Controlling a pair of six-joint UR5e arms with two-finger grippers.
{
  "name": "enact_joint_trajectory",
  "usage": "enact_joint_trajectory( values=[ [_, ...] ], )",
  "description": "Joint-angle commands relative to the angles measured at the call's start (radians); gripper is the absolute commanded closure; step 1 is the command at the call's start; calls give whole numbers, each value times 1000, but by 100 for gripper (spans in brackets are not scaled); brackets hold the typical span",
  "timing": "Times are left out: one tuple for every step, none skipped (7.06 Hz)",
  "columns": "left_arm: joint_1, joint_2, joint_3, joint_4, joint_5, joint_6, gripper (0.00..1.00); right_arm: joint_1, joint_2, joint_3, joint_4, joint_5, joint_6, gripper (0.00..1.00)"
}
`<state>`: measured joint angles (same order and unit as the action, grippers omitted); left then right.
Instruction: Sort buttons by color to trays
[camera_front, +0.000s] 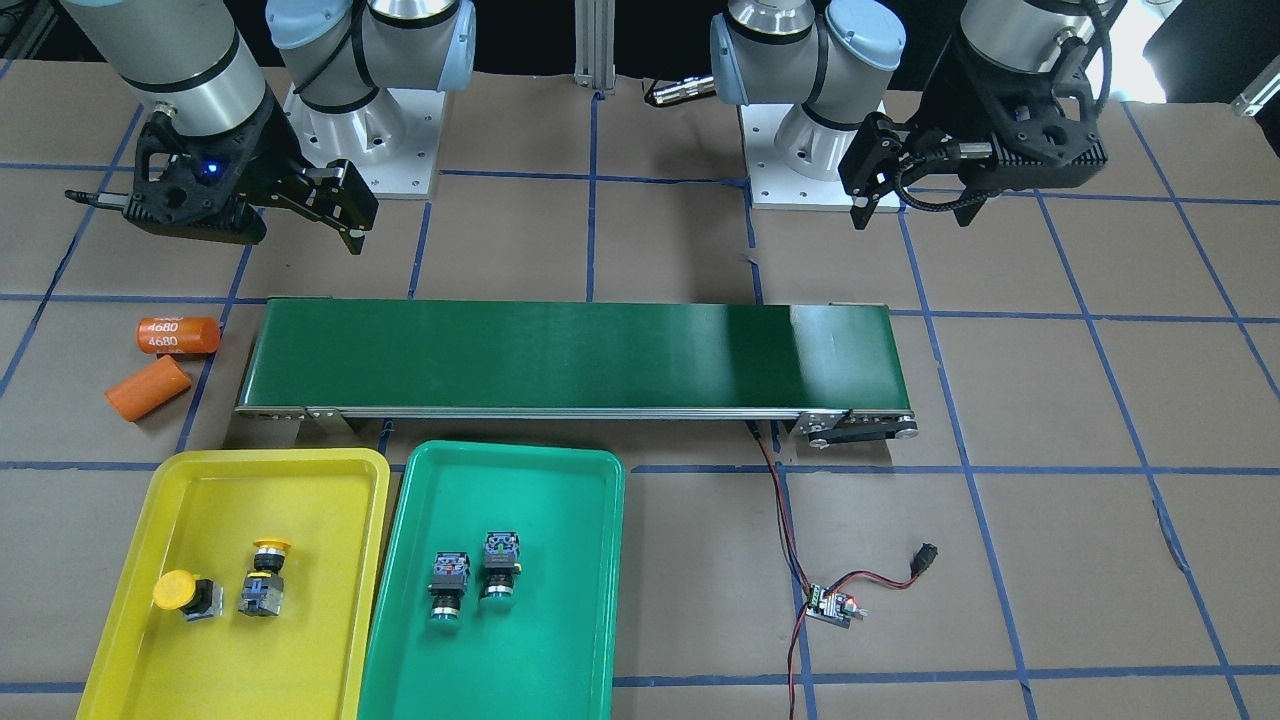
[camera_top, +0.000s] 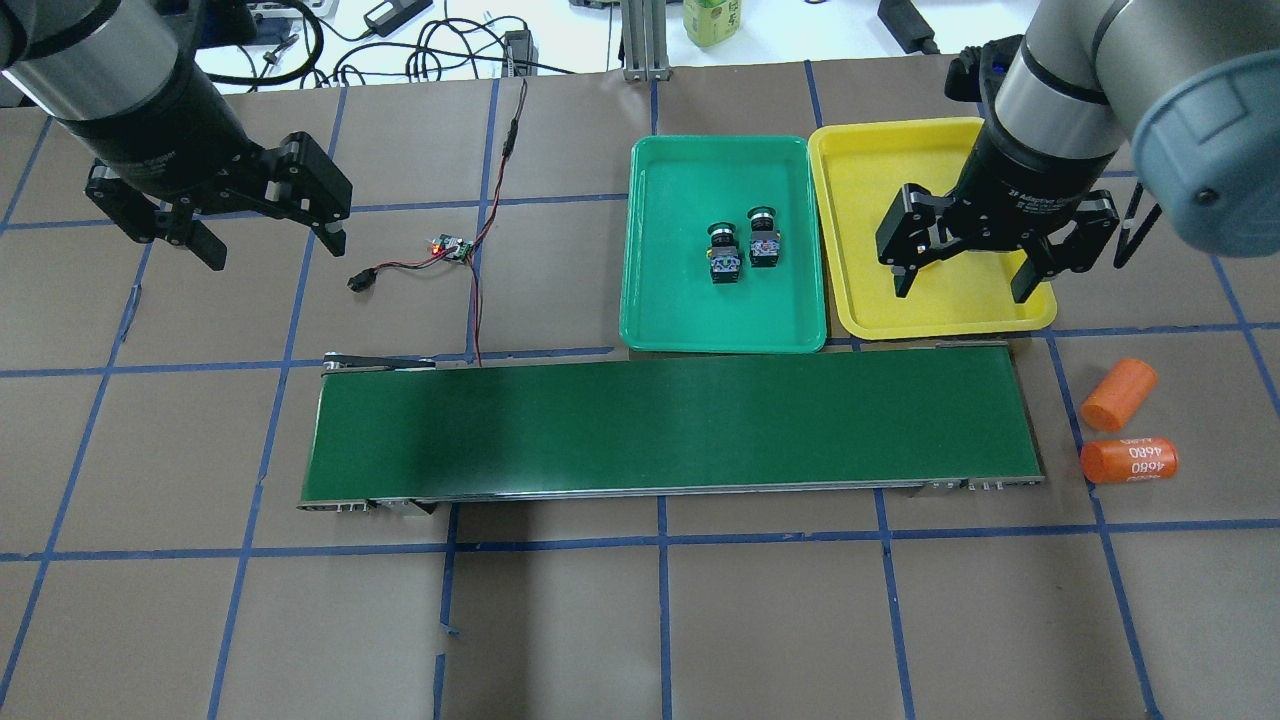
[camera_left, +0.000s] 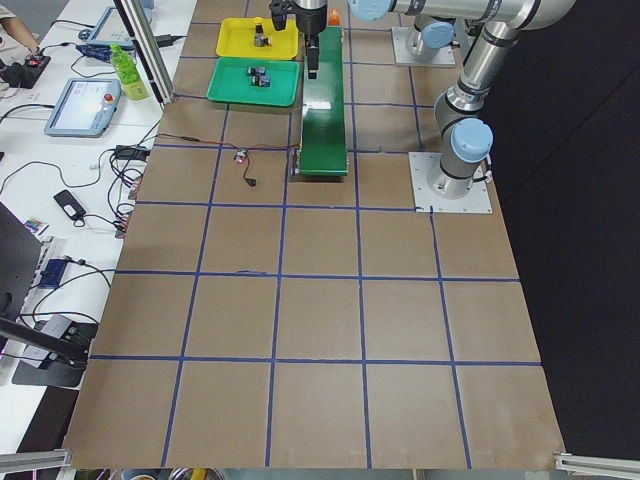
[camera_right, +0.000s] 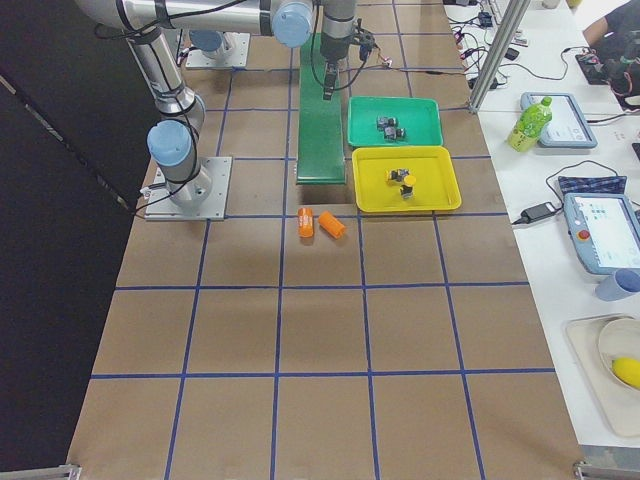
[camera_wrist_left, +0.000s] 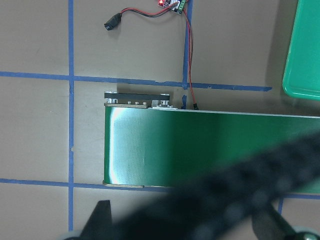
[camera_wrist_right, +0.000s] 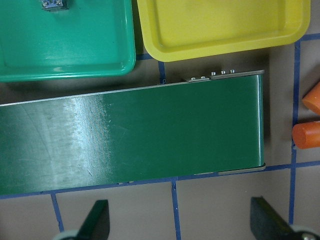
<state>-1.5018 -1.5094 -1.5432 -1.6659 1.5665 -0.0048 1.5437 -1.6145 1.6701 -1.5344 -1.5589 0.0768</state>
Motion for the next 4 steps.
enact_joint_trajectory(
  values=[
    [0, 0, 0, 0, 0, 0, 0, 0, -1, -1, 2, 3, 1, 0],
    [0, 0, 0, 0, 0, -1, 0, 0, -1, -1, 2, -3, 1, 0],
    [0, -2, 0, -1, 0, -1, 0, 1, -2, -9, 0, 13, 12, 0],
    [0, 0, 0, 0, 0, -1, 0, 0, -4, -9, 2, 7, 14, 0]
  ],
)
